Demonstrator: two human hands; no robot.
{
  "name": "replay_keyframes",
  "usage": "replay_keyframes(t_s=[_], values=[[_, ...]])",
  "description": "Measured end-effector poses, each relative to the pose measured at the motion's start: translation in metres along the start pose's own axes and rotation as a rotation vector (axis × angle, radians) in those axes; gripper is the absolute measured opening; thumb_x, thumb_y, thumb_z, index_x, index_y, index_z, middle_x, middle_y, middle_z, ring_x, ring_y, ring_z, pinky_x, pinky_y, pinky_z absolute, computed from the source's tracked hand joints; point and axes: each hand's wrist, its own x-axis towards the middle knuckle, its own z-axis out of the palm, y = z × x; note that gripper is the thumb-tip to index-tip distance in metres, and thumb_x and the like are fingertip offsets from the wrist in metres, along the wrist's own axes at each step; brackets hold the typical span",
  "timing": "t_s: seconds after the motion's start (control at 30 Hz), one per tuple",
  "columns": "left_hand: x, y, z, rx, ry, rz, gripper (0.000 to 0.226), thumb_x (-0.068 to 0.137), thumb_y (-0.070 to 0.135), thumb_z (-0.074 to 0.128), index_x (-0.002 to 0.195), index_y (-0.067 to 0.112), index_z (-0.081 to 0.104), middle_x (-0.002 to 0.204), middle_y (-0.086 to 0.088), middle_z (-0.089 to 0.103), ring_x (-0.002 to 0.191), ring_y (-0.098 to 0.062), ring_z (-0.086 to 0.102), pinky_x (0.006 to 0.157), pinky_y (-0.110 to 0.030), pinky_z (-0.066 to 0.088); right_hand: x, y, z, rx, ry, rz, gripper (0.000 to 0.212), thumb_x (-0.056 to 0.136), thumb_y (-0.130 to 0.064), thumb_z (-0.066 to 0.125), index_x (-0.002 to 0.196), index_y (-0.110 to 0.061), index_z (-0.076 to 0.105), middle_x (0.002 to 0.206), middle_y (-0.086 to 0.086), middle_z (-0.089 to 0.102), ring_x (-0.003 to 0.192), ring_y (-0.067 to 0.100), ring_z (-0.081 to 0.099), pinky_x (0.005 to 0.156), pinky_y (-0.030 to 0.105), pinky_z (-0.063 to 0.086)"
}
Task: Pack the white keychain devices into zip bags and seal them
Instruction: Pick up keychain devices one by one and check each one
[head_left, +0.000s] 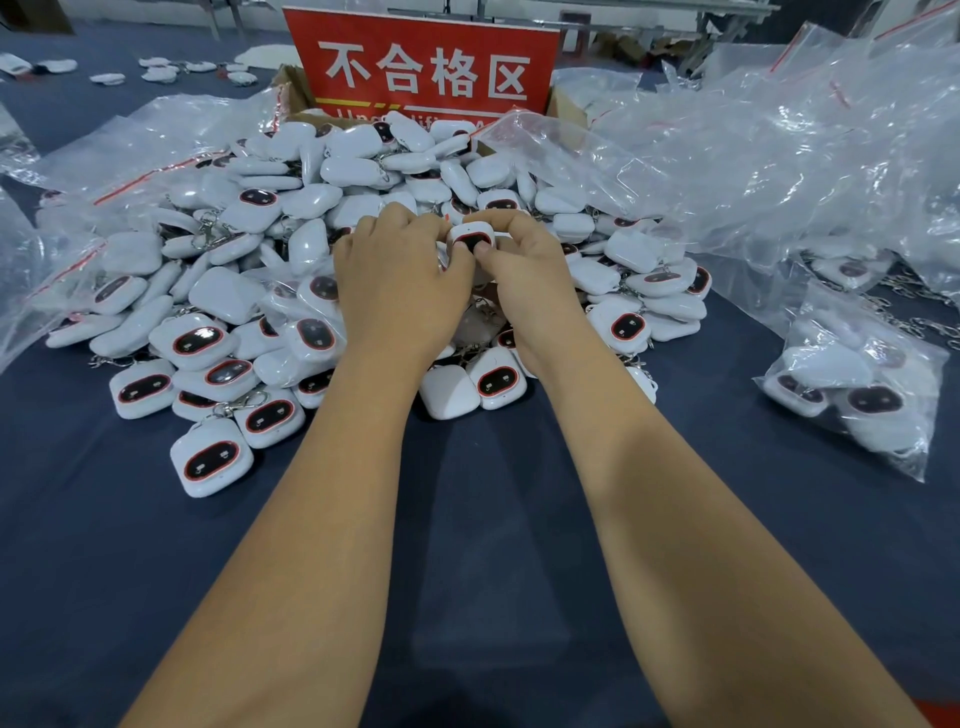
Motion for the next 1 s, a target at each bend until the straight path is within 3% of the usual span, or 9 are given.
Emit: replay_keyframes(t_s=[0.17,0.4,0.53,0.63,0.77,0.83,0.93,1.0], values=[[0.001,0.000,0.000,0.004,0.004,-0.005,0.033,0.097,0.038,0.047,0.116,0.020,0.068,0.109,-0.006,0.059,0.107,-0.028,0.050,0.094,-0.040,0.032,0.001,0.000,0.000,-0.023,0.000,-0.011,0.031,0.098,0.004,0.045,0.095,-0.021,0.063,0.084,-0.002,0.070,0.081,0.013,0.065,0.077,0.033,0.054],[-0.001,0.000,0.000,-0.011,0.030,-0.004,0.029,0.096,0.034,0.051,0.111,0.016,0.069,0.109,-0.007,0.059,0.106,-0.029,0.052,0.094,-0.040,0.034,0.002,0.000,0.000,-0.044,-0.007,-0.003,0.032,0.098,0.003,0.045,0.096,-0.024,0.063,0.085,-0.002,0.071,0.075,0.008,0.067,0.069,0.025,0.054],[0.001,0.001,0.000,-0.014,0.020,-0.004,0.031,0.096,0.036,0.051,0.116,0.018,0.068,0.112,-0.006,0.059,0.109,-0.029,0.052,0.095,-0.041,0.035,0.003,0.000,0.000,-0.032,0.011,-0.012,0.030,0.096,0.005,0.048,0.098,-0.019,0.065,0.088,-0.002,0.071,0.079,0.007,0.067,0.073,0.022,0.055],[0.000,0.002,-0.003,-0.090,0.016,-0.017,0.032,0.096,0.034,0.050,0.119,0.020,0.068,0.108,-0.006,0.059,0.108,-0.027,0.053,0.097,-0.041,0.038,0.002,0.001,0.000,-0.085,0.023,-0.034,0.023,0.094,0.003,0.054,0.106,-0.014,0.065,0.093,0.005,0.072,0.080,0.007,0.067,0.075,0.021,0.056],[-0.002,0.005,-0.009,-0.300,0.064,-0.052,0.032,0.092,0.019,0.049,0.118,0.022,0.068,0.097,0.003,0.058,0.098,-0.021,0.056,0.093,-0.043,0.045,0.001,-0.001,0.000,-0.136,0.098,-0.143,0.023,0.093,-0.004,0.060,0.100,-0.026,0.065,0.098,-0.001,0.069,0.083,0.003,0.061,0.070,0.013,0.049],[-0.002,0.005,-0.010,-0.462,0.090,-0.113,0.034,0.089,0.014,0.052,0.117,0.026,0.064,0.085,0.013,0.054,0.088,-0.009,0.056,0.086,-0.037,0.050,0.002,-0.002,-0.002,-0.108,0.169,-0.179,0.018,0.093,-0.011,0.064,0.100,-0.027,0.064,0.094,-0.005,0.067,0.079,0.000,0.059,0.070,0.013,0.049],[-0.001,0.005,-0.010,-0.620,0.134,-0.186,0.030,0.088,0.015,0.055,0.113,0.030,0.063,0.077,0.018,0.053,0.074,0.008,0.052,0.074,-0.014,0.047,0.005,-0.005,-0.003,0.053,0.249,-0.117,0.012,0.094,-0.012,0.064,0.102,-0.018,0.058,0.105,0.016,0.068,0.077,0.013,0.066,0.074,0.027,0.056],[-0.002,0.006,-0.011,-0.675,0.148,-0.190,0.030,0.087,0.013,0.055,0.110,0.029,0.064,0.078,0.018,0.054,0.072,0.013,0.051,0.069,-0.007,0.043,0.006,-0.009,-0.002,0.261,0.231,-0.063,0.011,0.095,-0.008,0.062,0.097,-0.013,0.053,0.107,0.025,0.066,0.074,0.020,0.070,0.070,0.030,0.058]])
